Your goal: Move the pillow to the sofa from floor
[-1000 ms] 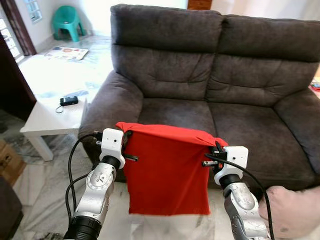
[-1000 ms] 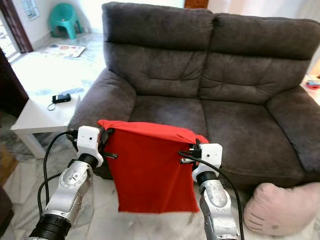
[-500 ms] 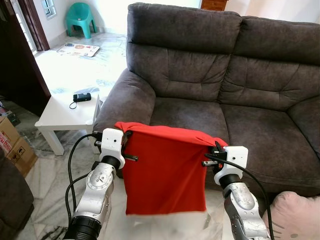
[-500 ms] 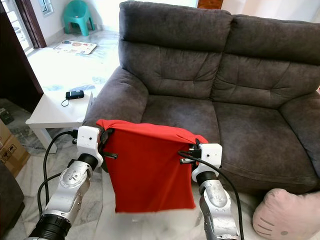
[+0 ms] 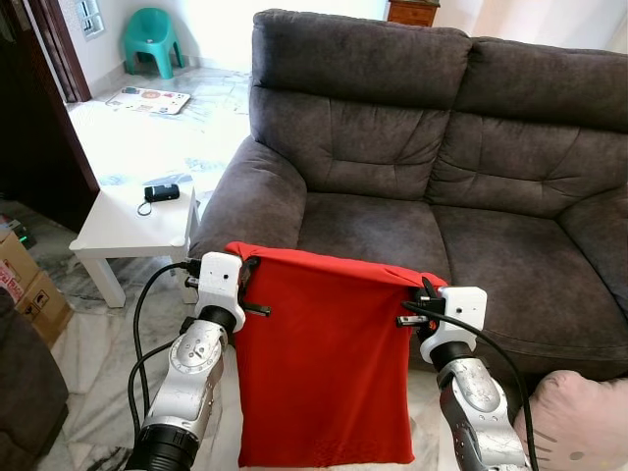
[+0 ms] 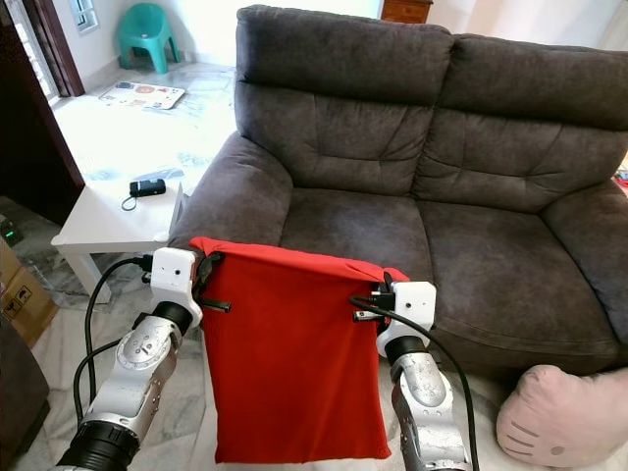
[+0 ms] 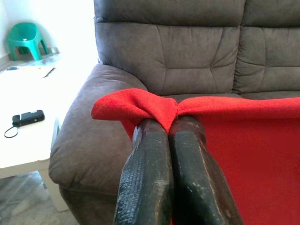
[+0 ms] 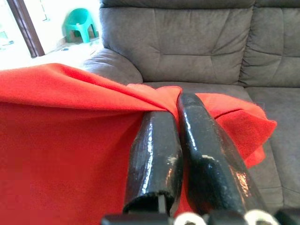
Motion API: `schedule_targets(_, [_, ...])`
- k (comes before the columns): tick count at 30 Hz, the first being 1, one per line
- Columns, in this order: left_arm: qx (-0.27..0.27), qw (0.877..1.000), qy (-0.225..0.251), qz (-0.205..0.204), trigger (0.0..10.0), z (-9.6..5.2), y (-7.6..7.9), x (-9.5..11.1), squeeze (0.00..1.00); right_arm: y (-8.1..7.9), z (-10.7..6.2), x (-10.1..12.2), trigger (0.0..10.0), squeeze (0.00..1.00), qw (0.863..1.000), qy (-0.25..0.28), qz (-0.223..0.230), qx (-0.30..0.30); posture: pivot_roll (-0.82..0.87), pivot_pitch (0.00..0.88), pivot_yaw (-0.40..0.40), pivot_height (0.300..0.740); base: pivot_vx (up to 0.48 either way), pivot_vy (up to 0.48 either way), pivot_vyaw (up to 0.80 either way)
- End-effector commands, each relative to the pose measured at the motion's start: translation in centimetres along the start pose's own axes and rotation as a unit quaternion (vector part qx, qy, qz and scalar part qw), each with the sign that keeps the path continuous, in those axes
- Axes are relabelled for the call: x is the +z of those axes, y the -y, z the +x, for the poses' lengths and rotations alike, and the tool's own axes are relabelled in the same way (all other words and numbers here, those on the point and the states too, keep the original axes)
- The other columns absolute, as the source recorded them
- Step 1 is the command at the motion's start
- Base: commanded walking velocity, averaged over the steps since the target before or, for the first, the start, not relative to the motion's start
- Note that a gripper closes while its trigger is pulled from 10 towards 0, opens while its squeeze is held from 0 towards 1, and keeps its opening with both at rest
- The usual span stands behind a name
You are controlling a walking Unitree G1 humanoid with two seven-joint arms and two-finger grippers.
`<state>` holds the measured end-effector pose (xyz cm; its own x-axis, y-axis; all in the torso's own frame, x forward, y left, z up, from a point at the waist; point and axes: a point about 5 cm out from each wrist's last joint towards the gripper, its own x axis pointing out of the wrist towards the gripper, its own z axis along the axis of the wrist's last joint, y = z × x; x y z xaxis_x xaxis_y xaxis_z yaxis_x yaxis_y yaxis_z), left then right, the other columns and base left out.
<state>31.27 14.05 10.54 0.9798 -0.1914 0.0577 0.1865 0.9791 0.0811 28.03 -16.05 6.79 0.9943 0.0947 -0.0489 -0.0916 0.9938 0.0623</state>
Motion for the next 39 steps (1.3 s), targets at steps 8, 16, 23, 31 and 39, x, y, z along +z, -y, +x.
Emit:
schedule_targets(8, [0.048,0.998,0.028,-0.004,10.0,-0.05,-1.91,1.17,0.0,1.81,0.29,2.31,10.0,0.0,0.998,0.055,0.004,-0.044,0.0,0.0,-0.067,0.74,0.0,0.298,0.0])
schedule_targets(16, [0.048,0.999,0.026,-0.003,10.0,-0.06,-1.94,1.13,0.0,1.73,0.28,2.28,10.0,0.0,0.998,0.055,0.005,-0.044,0.0,0.0,-0.065,0.74,0.0,0.298,0.0])
schedule_targets(23, [0.05,0.998,0.026,-0.003,10.0,-0.1,-2.02,1.12,0.0,1.67,0.27,2.25,10.0,0.0,0.998,0.055,0.006,-0.043,0.0,0.0,-0.064,0.74,0.0,0.302,0.0])
schedule_targets(31, [0.05,0.998,0.025,-0.003,10.0,-0.15,-2.03,1.09,0.0,1.66,0.21,2.22,10.0,0.0,0.998,0.054,0.007,-0.043,0.0,0.0,-0.064,0.74,0.0,0.303,0.0])
schedule_targets(39, [0.045,0.999,0.027,0.001,10.0,-0.14,-1.88,1.1,0.0,1.65,0.22,2.19,10.0,0.0,0.998,0.053,0.007,-0.043,0.0,0.0,-0.064,0.74,0.0,0.103,0.0])
